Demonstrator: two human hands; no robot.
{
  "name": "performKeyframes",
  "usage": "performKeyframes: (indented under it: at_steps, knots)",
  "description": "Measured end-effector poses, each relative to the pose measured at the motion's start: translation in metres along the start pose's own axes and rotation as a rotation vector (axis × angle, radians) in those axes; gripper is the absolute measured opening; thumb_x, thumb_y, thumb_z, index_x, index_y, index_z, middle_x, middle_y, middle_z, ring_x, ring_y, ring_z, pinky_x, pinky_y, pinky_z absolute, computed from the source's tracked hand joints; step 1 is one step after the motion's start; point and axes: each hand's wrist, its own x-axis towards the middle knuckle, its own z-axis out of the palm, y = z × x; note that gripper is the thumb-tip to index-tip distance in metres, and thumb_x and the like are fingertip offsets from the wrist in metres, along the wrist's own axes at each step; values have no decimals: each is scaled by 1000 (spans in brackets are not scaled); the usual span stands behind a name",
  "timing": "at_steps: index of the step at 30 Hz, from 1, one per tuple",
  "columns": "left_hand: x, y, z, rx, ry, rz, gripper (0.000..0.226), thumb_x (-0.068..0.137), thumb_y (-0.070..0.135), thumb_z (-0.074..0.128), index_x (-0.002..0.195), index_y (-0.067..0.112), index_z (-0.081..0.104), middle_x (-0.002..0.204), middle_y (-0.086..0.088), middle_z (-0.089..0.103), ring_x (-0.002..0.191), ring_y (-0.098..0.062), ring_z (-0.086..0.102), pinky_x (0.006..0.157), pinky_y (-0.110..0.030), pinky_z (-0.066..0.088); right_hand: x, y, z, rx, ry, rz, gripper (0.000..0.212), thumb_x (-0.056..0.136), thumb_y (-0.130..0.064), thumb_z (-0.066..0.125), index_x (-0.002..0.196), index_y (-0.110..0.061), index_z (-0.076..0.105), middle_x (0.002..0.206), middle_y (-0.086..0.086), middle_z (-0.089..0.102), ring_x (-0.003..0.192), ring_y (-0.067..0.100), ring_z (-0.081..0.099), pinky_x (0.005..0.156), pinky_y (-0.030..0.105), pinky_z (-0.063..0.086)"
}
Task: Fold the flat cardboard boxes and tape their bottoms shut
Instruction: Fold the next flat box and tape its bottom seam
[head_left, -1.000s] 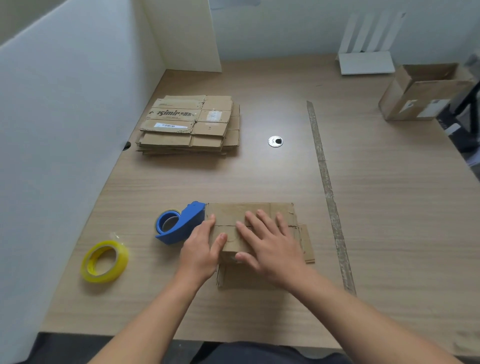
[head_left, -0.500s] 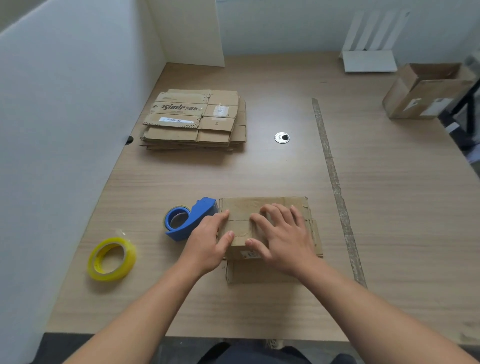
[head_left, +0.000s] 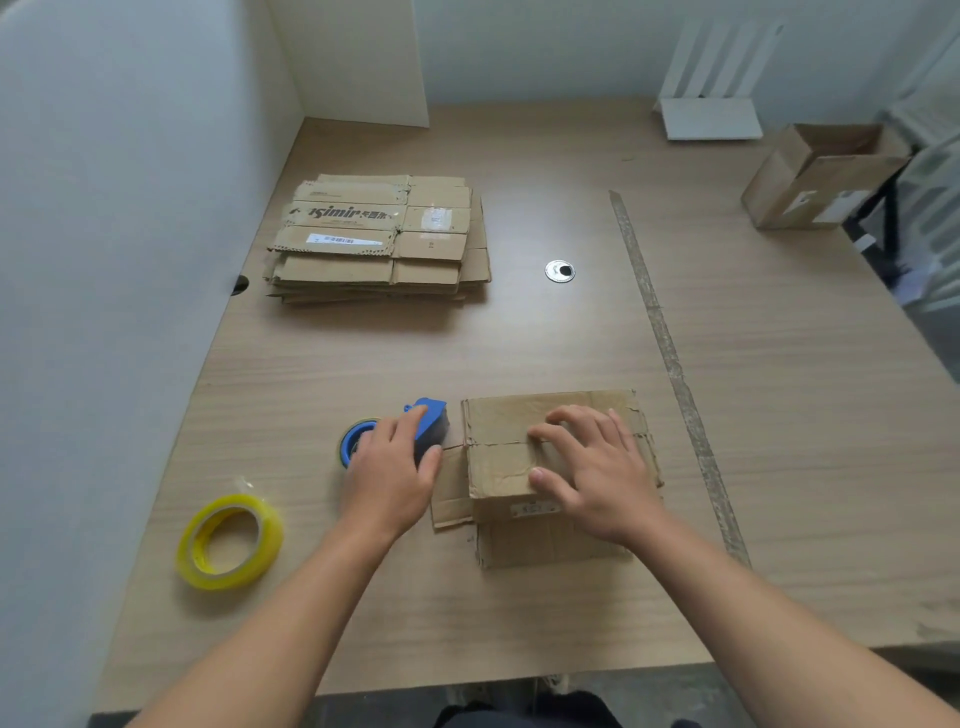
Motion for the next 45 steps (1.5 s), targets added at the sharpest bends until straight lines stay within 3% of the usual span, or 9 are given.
performKeyframes:
  at_steps: [3, 8, 16, 22, 26, 34, 37, 39, 45]
  knots:
    - [11, -22, 0, 355, -143, -66, 67, 97, 49, 47, 155, 39, 14, 130, -3, 48, 119, -28, 43, 100, -38, 38, 0, -2, 0, -2, 16, 14, 60, 82, -73, 25, 132, -46, 44, 138, -16, 34, 139, 8, 18, 120, 35, -11]
    - [23, -34, 14, 489, -270, -58, 74, 100, 52, 41, 155, 42, -8, 121, -7, 56, 107, -26, 56, 86, -38, 42, 1, -2, -2, 8, 18, 26, 58, 83, -73, 32, 133, -46, 46, 137, -16, 35, 138, 8, 21, 122, 37, -8]
    - [36, -39, 14, 398, -224, -82, 68, 97, 30, 41, 156, 35, 8, 109, -7, 60, 96, -30, 59, 83, -38, 44, 3, -1, -5, 62, 32, 38, 47, 88, -63, 57, 131, -45, 51, 137, -15, 40, 132, 9, 22, 122, 42, 9]
    - [29, -43, 1, 339, -236, -70, 64, 98, 48, 49, 150, 42, 13, 123, -3, 64, 107, -30, 60, 78, -36, 44, 4, -1, -5, 43, -4, 47, 49, 87, -68, 52, 132, -49, 48, 139, -17, 36, 134, 10, 20, 121, 41, 7]
    - [18, -39, -13, 327, -157, 10, 65, 98, 49, 47, 151, 46, 9, 117, 2, 64, 100, -28, 61, 72, -35, 43, 7, 0, -7, -37, -37, 1, 54, 85, -75, 42, 132, -48, 45, 140, -17, 35, 135, 13, 22, 115, 40, 9]
    - [-2, -14, -69, 183, 98, 321, 73, 86, 32, 74, 143, 45, 30, 108, 0, 72, 67, -37, 65, 56, -38, 53, 9, 8, -8, 135, 19, 3, 62, 78, -80, 30, 125, -50, 56, 131, -23, 43, 130, 6, 28, 111, 34, 9]
    - [-4, 5, -78, 223, 210, 603, 50, 94, 46, 55, 140, 32, 41, 94, 0, 73, 56, -29, 61, 47, -31, 48, 11, 9, -9, 249, 47, 22, 64, 81, -77, 25, 133, -51, 51, 133, -24, 47, 129, 4, 32, 111, 34, 11]
    - [-5, 17, -75, 257, 188, 768, 46, 100, 51, 40, 139, 28, 44, 84, 3, 66, 55, -26, 57, 45, -30, 45, 11, 10, -11, 340, 66, 22, 61, 85, -72, 26, 138, -50, 46, 136, -24, 49, 129, 2, 35, 109, 31, 13]
    - [0, 40, -56, 331, 91, 969, 50, 92, 38, 55, 139, 25, 45, 82, 3, 65, 58, -24, 58, 52, -30, 48, 5, 18, -14, 558, 96, -27, 51, 93, -56, 44, 143, -48, 40, 138, -25, 50, 128, -6, 40, 112, 26, 12]
